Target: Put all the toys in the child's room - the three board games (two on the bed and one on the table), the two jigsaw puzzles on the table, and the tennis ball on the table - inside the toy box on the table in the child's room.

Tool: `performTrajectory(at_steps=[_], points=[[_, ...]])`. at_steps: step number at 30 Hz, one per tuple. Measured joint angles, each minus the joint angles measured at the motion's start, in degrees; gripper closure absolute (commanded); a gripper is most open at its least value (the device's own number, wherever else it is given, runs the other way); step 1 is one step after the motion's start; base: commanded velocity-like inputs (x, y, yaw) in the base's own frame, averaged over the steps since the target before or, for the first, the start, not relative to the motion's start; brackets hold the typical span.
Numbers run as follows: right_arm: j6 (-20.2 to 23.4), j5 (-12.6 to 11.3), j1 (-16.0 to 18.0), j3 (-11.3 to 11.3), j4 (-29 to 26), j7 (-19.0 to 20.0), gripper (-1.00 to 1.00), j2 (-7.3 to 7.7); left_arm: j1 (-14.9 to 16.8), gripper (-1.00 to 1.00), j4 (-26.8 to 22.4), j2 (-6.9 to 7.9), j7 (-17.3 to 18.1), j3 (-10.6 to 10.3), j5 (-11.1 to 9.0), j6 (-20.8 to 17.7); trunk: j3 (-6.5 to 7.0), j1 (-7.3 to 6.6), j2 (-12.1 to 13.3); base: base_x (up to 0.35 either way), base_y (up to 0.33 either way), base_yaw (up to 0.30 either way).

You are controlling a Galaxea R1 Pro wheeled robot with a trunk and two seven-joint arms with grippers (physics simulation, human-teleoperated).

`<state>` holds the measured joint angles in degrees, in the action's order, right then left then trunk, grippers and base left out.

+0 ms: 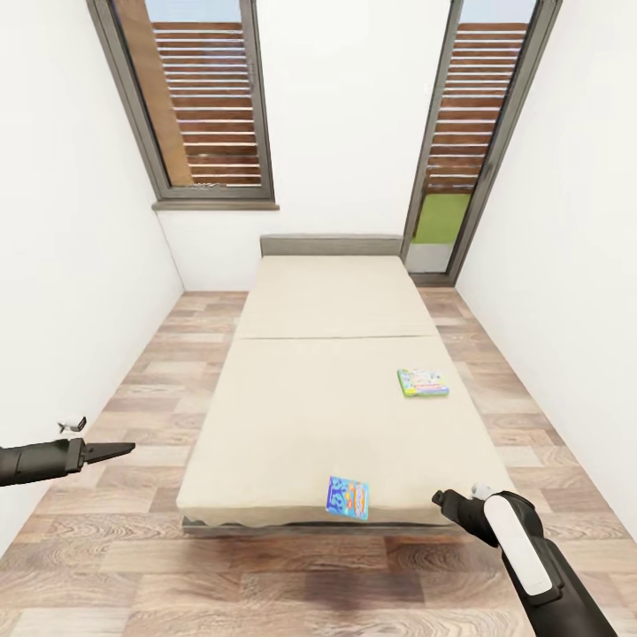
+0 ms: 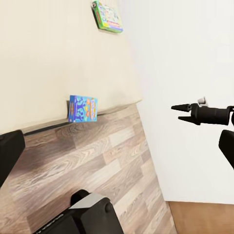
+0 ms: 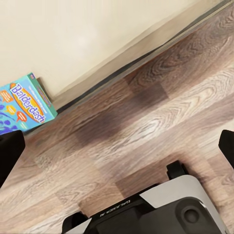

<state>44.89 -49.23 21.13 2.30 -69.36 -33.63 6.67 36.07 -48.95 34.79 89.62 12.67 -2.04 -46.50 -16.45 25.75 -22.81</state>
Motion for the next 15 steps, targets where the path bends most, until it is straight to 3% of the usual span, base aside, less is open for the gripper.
performTrajectory(at_steps=[15], points=[[-0.07,0.0,-0.02,0.04,0.13,0.0,-1.0,-0.07,0.0,-1.0,0.0,0.02,0.01,0.0,0.0,0.0,1.4,0.0,0.0,0.0,0.0,0.0]])
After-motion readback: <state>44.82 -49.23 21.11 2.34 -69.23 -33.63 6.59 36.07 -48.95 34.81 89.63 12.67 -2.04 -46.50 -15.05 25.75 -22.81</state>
